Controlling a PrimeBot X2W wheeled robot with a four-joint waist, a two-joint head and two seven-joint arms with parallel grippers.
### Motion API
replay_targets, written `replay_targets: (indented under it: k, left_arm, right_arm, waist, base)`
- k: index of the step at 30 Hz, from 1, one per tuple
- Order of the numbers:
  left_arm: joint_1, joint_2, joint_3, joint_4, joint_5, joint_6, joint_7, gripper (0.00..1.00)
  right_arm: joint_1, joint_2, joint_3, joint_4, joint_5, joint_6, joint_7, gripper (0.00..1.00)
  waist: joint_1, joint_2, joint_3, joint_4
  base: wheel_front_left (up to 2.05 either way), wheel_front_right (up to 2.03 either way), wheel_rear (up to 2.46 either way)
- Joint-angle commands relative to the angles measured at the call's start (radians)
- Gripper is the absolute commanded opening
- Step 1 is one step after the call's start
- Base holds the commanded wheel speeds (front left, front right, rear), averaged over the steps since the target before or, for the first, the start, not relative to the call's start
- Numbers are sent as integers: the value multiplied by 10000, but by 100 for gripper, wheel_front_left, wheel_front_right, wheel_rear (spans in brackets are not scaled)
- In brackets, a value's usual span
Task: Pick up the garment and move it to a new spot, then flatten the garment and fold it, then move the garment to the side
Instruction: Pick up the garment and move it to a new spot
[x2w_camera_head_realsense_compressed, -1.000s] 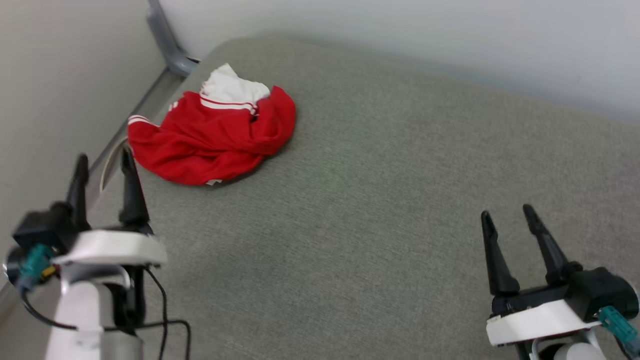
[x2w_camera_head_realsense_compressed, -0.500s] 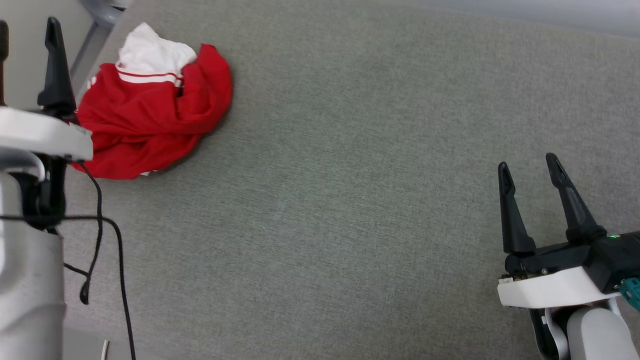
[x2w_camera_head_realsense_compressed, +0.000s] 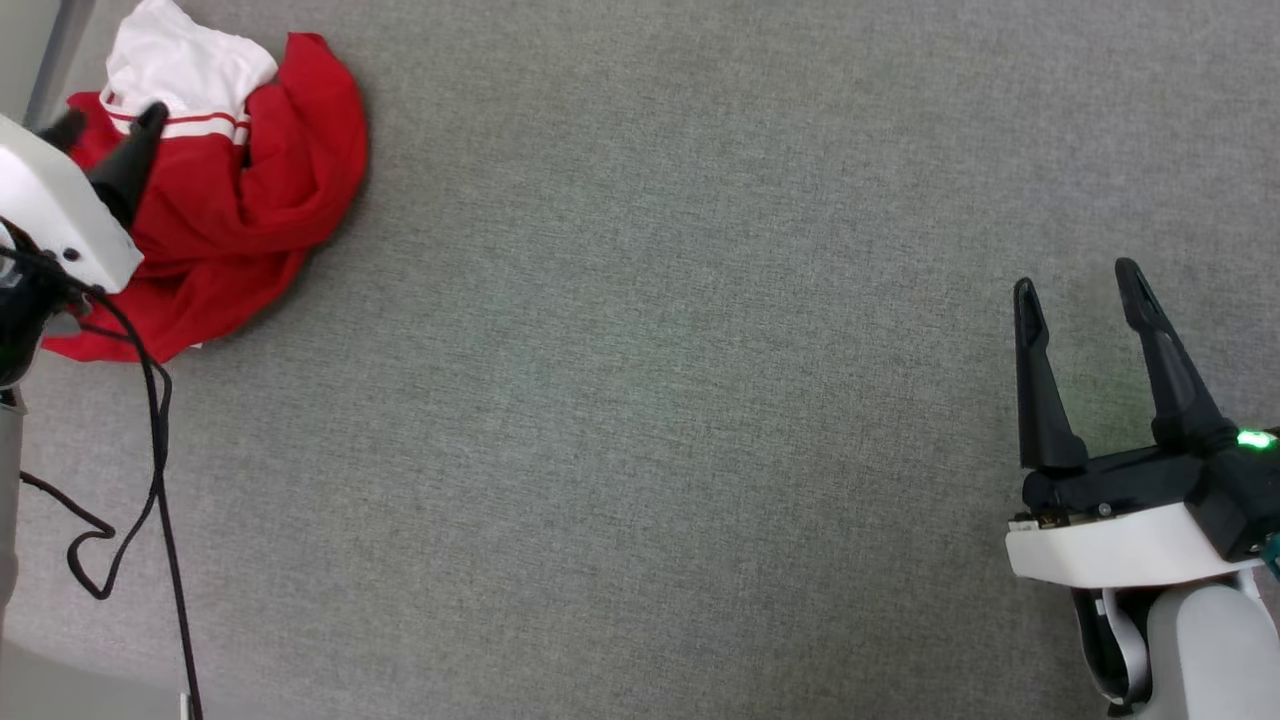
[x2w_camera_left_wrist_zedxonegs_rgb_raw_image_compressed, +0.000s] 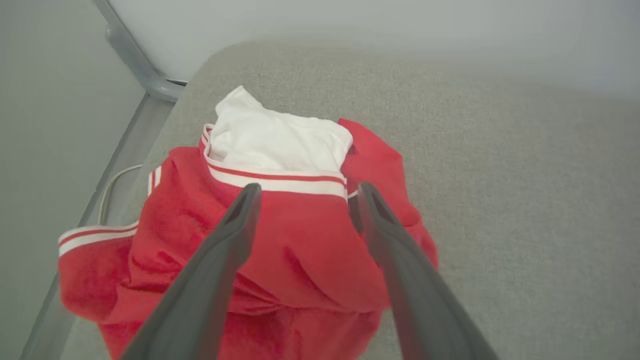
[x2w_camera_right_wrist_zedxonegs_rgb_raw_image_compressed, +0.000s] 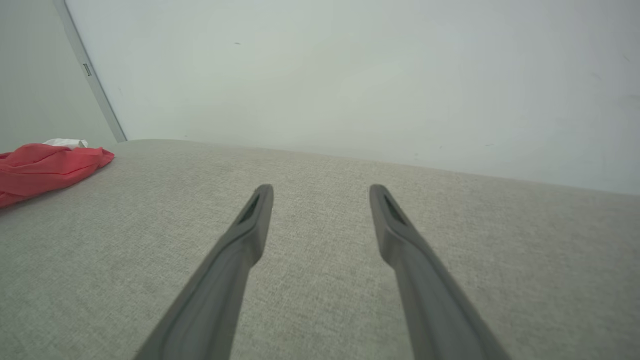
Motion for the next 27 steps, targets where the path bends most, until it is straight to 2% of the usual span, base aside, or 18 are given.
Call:
replay_targets:
  k: [1, 5, 16, 22, 23, 24, 25, 27]
  left_arm:
    - [-176, 191, -248, 160, -207, -3, 596, 100]
    - [-287, 291, -856, 491, -519, -4, 1634, 100]
    - [-518, 331, -2572, 1307, -924, -4, 3314, 100]
    - [-402, 394, -3415, 1690, -1077, -5, 3426, 99]
    - [-445, 447, -3494, 1736, -1022, -5, 3284, 44]
    - [-497, 505, -3546, 1768, -1022, -3, 3118, 10]
    - [-579, 577, -3582, 1765, -1001, -3, 2892, 0]
    - [-684, 645, -3576, 1775, -955, -3, 2592, 0]
  right_arm:
    - [-175, -5, 2, -55, -95, -7, -28, 100]
    - [-336, -6, 36, -96, -149, -7, -28, 100]
    - [-641, -5, 98, -132, -209, -7, -28, 100]
    - [-724, -5, 137, -66, -96, -7, -28, 100]
    - [-737, -5, 130, -43, -84, -7, -28, 100]
    - [-744, -5, 122, -30, -53, -7, -28, 100]
    - [-737, -5, 111, -11, -1, -7, -28, 100]
    - [-722, -5, 102, 13, 29, -7, -28, 100]
  waist:
    - [-1, 0, 150, -68]
    - [-1, 0, 382, -171]
    - [-1, 0, 1020, -599]
    - [-1, 0, 1100, -766]
    - [-1, 0, 1077, -773]
    - [-1, 0, 1034, -773]
    - [-1, 0, 978, -763]
    - [-1, 0, 908, -748]
  base:
    - [0, 0, 0]
    - [0, 0, 0]
    - [0, 0, 0]
    - [0, 0, 0]
    - [0, 0, 0]
    - [0, 0, 0]
    - [0, 0, 0]
    - [0, 0, 0]
